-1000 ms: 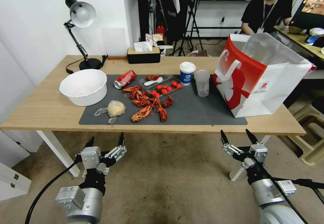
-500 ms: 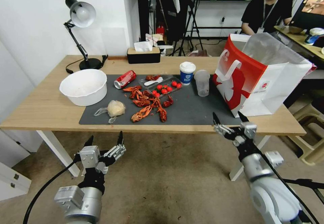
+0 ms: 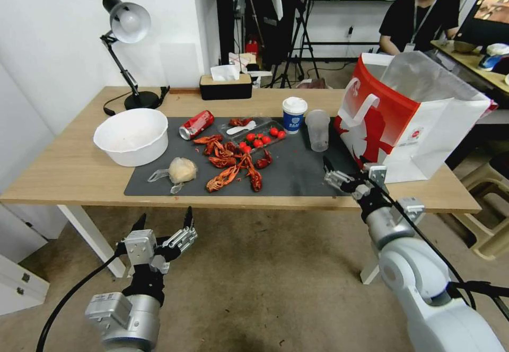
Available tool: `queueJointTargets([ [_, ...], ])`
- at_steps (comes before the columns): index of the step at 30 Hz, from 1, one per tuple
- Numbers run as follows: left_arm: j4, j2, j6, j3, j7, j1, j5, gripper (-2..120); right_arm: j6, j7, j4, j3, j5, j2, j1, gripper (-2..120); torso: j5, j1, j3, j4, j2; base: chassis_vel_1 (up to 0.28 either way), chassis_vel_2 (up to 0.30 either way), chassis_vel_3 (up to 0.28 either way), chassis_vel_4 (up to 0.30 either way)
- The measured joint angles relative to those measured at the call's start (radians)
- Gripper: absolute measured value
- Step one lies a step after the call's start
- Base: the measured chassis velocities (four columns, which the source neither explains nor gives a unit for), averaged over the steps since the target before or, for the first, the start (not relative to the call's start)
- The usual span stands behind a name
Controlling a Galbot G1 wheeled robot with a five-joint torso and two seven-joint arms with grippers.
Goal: Pick up the trash from the table and place it into the takeout bag.
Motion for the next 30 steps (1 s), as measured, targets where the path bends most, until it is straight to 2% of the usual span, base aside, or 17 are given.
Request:
queueJointTargets([
  [17, 0.001, 0.000, 0.000, -0.001, 0.000, -0.001, 0.001, 100, -0.024, 0.010, -0.010, -0.004, 0.015, -0.003, 0.027, 100, 0.0000, 0.000, 0.000, 0.0000, 0.000, 0.000, 0.000, 0.000, 0.000],
  [20, 0.001, -0.002, 0.001, 0.000, 0.000, -0.001, 0.004, 100, -0.068, 0.037, -0.032, -0.020, 0.040, -0.015, 0.084, 100, -0.0001, 0.000, 0.000, 0.0001, 0.000, 0.000, 0.000, 0.000, 0.000],
  [30, -0.003, -0.001, 0.000, -0.009, -0.003, 0.004, 0.004, 100, -0.127, 0.090, -0.115, -0.060, 0.086, -0.038, 0.199, 100, 0.0000, 0.000, 0.000, 0.0000, 0.000, 0.000, 0.000, 0.000, 0.000],
])
